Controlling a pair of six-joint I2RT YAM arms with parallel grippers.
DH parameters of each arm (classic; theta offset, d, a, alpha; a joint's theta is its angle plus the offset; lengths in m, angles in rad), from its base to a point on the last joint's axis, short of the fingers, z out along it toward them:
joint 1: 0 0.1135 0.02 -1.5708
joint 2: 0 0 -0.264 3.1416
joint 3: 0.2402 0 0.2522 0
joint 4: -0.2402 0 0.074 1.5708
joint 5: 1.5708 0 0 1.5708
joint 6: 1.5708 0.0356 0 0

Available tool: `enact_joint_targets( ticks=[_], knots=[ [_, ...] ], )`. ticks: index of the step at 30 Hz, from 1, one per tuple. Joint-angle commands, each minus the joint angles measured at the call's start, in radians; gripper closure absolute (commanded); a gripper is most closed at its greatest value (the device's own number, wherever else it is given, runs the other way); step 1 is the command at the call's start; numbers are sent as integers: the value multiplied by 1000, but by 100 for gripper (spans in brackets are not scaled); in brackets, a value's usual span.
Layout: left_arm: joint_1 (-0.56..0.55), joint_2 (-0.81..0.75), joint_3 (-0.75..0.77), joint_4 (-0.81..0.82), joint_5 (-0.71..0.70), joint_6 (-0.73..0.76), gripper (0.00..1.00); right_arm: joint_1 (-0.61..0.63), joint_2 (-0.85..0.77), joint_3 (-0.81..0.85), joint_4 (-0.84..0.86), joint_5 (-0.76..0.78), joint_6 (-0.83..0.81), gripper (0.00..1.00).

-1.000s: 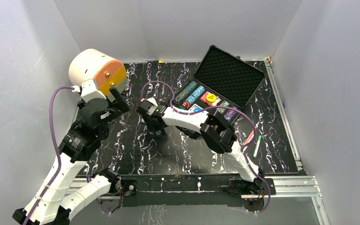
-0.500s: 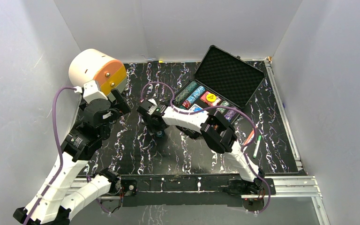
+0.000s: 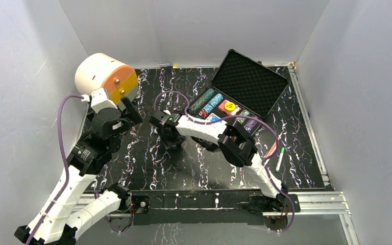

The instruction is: Pack up texas hold em set

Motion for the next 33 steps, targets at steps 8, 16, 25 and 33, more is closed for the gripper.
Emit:
enact_joint_targets(
  ticks=[8,16,25,33],
  knots=[
    [4,2,-5,8,-20,-2,4,6,64,-4,23,26,-27,41],
    [4,1,-10,7,-22,-2,4,5,57,-41,57,36,-23,44],
    [4,1,-18,6,-13,-7,4,2,54,-68,71,95,17,59],
    [4,-14,-57,-33,27,-70,4,-8,-99,-169,146,141,79,70]
  ],
)
